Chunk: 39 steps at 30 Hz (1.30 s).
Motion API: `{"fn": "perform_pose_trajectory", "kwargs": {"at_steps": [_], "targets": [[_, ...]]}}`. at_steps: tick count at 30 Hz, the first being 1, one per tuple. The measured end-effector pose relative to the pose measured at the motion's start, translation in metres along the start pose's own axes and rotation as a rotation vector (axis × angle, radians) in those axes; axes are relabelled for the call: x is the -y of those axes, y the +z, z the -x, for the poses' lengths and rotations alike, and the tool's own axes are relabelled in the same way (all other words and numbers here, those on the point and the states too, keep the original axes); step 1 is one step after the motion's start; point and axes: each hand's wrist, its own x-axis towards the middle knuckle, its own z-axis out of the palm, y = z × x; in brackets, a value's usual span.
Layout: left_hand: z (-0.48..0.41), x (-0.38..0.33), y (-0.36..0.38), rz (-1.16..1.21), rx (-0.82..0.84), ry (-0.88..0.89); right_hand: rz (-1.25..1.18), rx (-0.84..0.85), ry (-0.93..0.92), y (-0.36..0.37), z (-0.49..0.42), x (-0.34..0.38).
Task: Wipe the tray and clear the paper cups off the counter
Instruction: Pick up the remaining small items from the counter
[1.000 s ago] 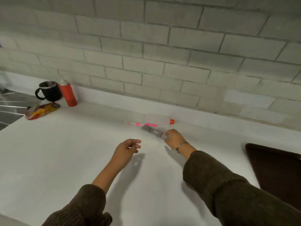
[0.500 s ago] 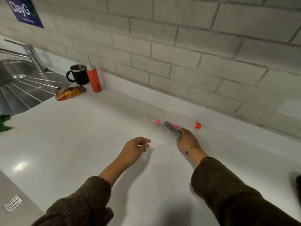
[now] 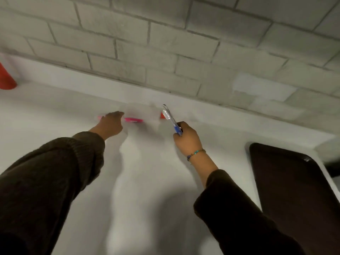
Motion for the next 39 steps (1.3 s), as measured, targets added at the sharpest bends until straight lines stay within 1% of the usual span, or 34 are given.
{"fn": "perform_pose_trajectory", "kwargs": {"at_steps": [2,4,6,8,9,12,14,15,18,22,25,28,29,31,33,34,36,38,39], "targets": [[-0.010,-0.002,0.006,-0.157,0.058,-0.041,-0.001,-0.011,0.034,-0.011,0.006,-0.010],[-0.012,-0.004,0.014,-0.213,0.071,-0.072,-0.005,-0.033,0.072,-0.023,0.011,-0.020],[-0.007,-0.003,0.023,-0.311,-0.058,-0.031,-0.004,-0.049,0.099,-0.030,0.014,-0.028],[0.003,-0.008,0.032,-0.415,-0.172,0.082,-0.004,-0.058,0.125,-0.035,0.017,-0.035],[0.007,-0.011,0.035,-0.400,-0.181,0.160,-0.006,-0.057,0.135,-0.036,0.019,-0.038],[0.015,-0.035,0.031,-0.186,-0.121,0.409,-0.029,-0.069,0.158,-0.039,0.022,-0.047],[0.012,-0.055,0.023,-0.151,-0.156,0.505,-0.044,-0.089,0.172,-0.040,0.025,-0.050],[0.007,-0.065,0.020,-0.150,-0.181,0.516,-0.055,-0.099,0.180,-0.040,0.027,-0.052],[-0.015,-0.088,0.010,-0.167,-0.175,0.390,-0.096,-0.125,0.204,-0.043,0.033,-0.058],[-0.039,-0.098,0.003,-0.410,-0.072,0.249,-0.103,-0.144,0.235,-0.050,0.039,-0.069],[-0.045,-0.096,0.009,-0.379,-0.005,0.145,-0.109,-0.142,0.255,-0.052,0.046,-0.077],[-0.038,-0.097,0.019,-0.424,0.008,0.156,-0.190,-0.100,0.334,-0.049,0.061,-0.082],[-0.032,-0.098,0.022,-0.435,-0.011,0.173,-0.222,-0.094,0.360,-0.046,0.067,-0.083],[-0.017,-0.104,0.026,-0.442,-0.034,0.193,-0.256,-0.114,0.380,-0.043,0.083,-0.085],[0.004,-0.116,0.028,-0.353,0.006,0.209,-0.301,-0.167,0.392,-0.039,0.102,-0.087],[0.016,-0.121,0.029,-0.232,0.046,0.211,-0.327,-0.187,0.400,-0.037,0.110,-0.090],[0.049,-0.132,0.030,0.125,0.165,0.208,-0.406,-0.232,0.426,-0.035,0.132,-0.090],[0.089,-0.142,0.029,0.555,0.319,0.192,-0.507,-0.268,0.462,-0.034,0.154,-0.086],[0.110,-0.147,0.029,0.723,0.384,0.191,-0.541,-0.282,0.485,-0.034,0.165,-0.084]]}}
